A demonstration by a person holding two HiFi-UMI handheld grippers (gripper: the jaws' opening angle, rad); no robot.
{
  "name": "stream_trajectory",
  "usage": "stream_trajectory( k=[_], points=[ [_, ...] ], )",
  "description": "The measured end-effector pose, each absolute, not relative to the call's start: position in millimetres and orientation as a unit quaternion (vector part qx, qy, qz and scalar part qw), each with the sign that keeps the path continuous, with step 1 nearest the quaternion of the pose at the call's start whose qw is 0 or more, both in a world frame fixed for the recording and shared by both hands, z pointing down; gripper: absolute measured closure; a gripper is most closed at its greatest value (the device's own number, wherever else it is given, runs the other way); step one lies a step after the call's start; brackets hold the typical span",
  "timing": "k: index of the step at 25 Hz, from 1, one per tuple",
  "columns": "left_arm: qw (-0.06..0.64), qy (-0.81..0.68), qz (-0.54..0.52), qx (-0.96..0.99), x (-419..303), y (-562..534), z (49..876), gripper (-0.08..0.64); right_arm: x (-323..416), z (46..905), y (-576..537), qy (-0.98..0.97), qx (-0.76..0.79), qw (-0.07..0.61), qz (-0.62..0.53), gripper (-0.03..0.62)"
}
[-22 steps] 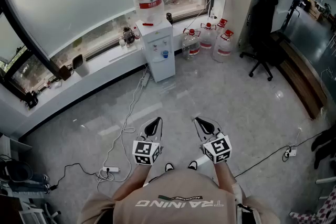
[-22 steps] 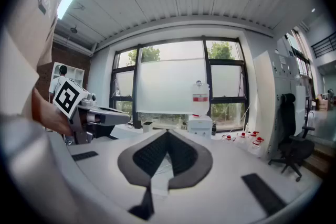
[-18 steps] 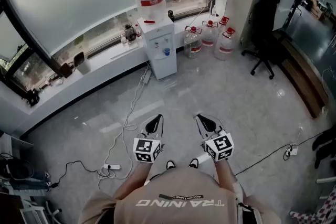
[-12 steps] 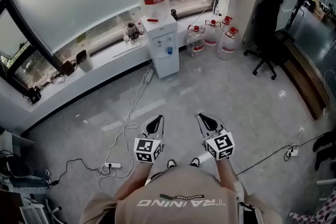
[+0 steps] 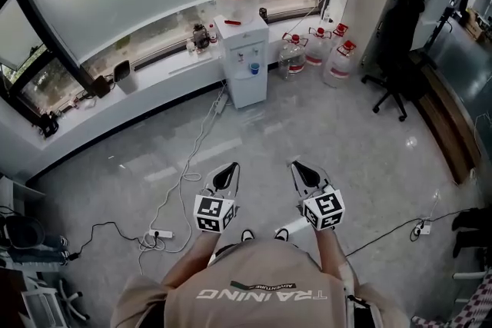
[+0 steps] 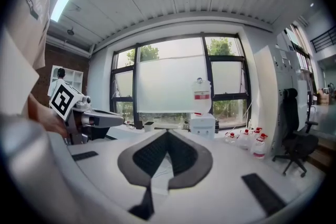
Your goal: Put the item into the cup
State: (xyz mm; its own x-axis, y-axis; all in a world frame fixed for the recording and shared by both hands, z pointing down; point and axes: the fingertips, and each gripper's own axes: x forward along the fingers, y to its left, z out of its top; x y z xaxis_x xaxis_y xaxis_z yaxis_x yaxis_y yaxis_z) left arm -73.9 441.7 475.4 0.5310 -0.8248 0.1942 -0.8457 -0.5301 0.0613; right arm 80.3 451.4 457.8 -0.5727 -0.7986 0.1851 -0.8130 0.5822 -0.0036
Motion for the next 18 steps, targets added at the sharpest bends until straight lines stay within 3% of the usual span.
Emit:
stream_trajectory(
  k=[18],
  points=[
    [0.100,-0.453,0.086,0.882,-105,382,503,0.552,48,480,401,-0.876,0.470,0.105,0.036,0.581]
  ],
)
